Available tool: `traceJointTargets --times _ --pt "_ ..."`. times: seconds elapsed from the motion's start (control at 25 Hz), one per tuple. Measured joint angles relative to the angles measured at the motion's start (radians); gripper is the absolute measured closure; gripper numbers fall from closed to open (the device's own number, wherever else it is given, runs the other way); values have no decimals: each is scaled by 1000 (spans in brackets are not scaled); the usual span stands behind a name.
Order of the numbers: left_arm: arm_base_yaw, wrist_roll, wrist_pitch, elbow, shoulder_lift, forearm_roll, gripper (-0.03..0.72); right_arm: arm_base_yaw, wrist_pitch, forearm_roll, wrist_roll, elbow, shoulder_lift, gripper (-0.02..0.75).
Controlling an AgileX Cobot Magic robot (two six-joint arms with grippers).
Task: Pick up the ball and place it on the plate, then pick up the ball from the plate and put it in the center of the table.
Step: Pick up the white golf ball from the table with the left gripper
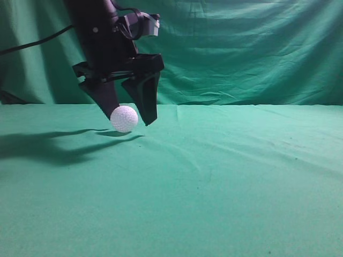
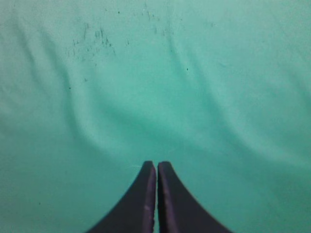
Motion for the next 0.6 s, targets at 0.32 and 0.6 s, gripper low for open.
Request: traceJointTargets --times 0.32,0.6 --pt "0 -2 23 -6 4 4 360 0 0 0 -1 0 2 738" --pt "0 -2 45 -6 -3 11 387 0 0 0 -2 0 2 738"
